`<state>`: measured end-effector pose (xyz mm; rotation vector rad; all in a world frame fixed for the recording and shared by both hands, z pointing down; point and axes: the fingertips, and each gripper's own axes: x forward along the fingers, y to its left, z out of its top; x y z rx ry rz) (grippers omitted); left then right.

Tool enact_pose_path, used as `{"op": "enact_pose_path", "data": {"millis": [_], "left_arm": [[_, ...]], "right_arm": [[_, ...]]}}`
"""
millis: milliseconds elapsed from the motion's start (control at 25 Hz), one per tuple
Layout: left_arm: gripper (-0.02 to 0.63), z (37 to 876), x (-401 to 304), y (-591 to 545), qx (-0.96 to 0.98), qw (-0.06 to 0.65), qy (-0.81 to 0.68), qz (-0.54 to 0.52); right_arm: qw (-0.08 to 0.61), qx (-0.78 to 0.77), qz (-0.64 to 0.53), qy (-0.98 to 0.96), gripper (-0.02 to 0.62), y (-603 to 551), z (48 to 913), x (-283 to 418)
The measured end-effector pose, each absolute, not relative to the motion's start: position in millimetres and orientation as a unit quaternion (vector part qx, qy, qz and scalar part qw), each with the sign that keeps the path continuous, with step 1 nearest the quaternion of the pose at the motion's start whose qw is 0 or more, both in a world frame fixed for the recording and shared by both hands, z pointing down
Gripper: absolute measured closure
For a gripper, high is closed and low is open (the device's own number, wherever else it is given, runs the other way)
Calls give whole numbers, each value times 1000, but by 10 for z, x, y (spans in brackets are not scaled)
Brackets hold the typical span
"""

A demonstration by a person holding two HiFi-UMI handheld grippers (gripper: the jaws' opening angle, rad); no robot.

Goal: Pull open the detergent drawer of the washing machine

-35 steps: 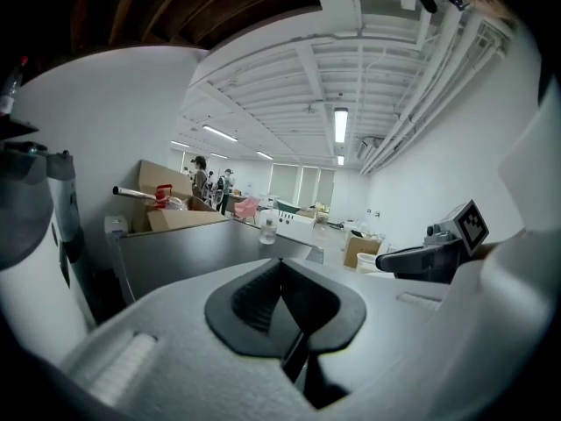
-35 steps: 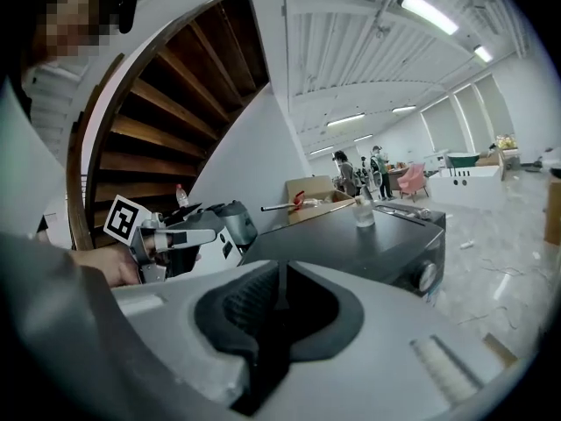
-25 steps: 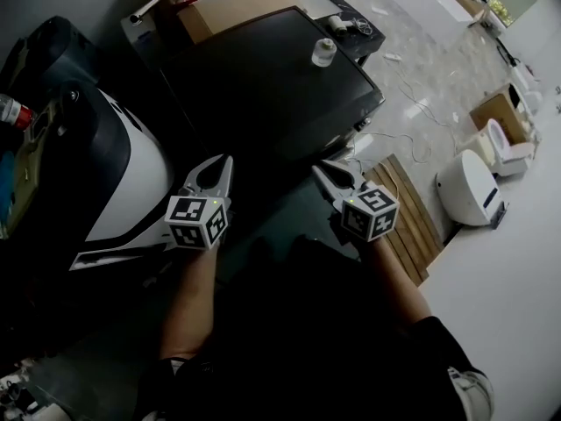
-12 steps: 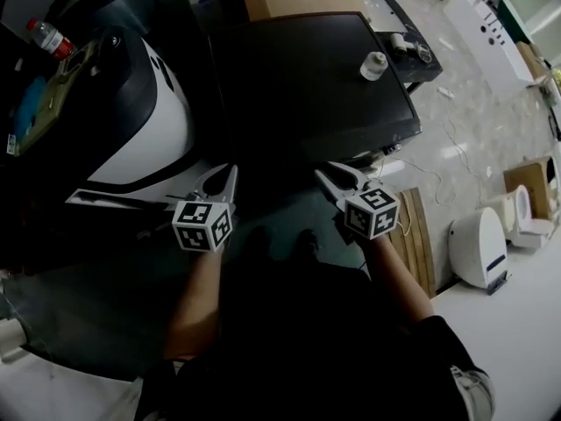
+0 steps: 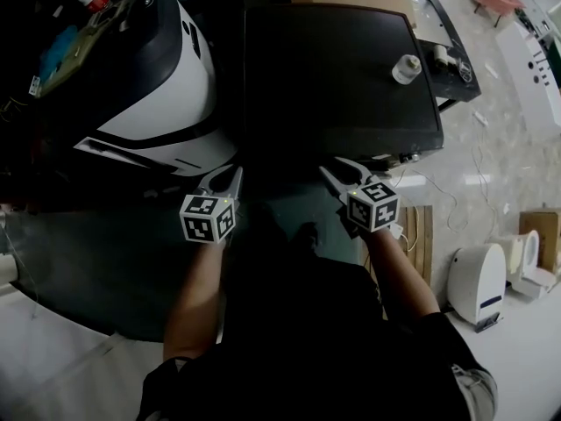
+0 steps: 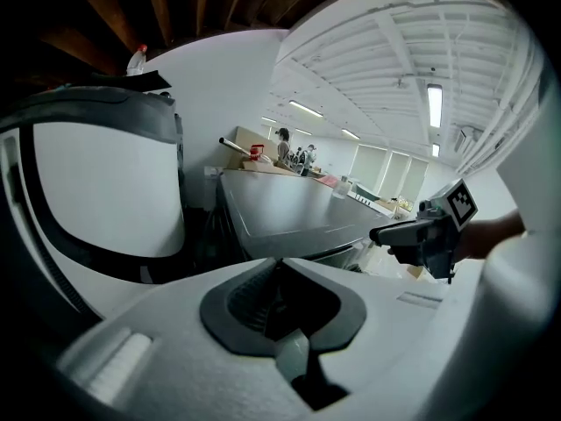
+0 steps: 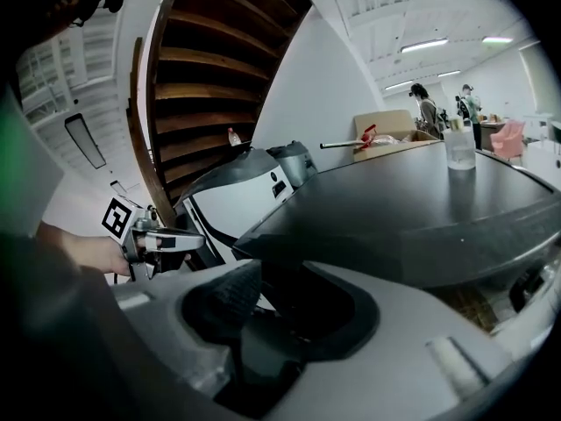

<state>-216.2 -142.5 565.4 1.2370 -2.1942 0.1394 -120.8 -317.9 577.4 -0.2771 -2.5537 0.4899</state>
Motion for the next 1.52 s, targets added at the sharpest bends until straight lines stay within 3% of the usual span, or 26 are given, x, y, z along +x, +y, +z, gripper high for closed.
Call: {"op": "enact_pose_path", "data": {"millis": [40, 120, 160, 1520], "left_arm": [[600, 5715, -2156, -1421, 465, 311, -827, 53], [464, 5841, -2153, -1436, 465, 327, -821, 53], [440, 5892, -2163, -1449, 466, 333, -818, 53], [413, 6327, -2357, -1691, 492, 346, -796, 66]], "right_arm": [[264, -103, 181, -942, 449, -3176, 5813, -1225], [271, -100, 181, -940, 443, -3172, 5879, -1259], [272, -96, 179, -940, 443, -3172, 5901, -1279], [310, -60, 187, -930, 440, -3068, 6328, -1463]]}}
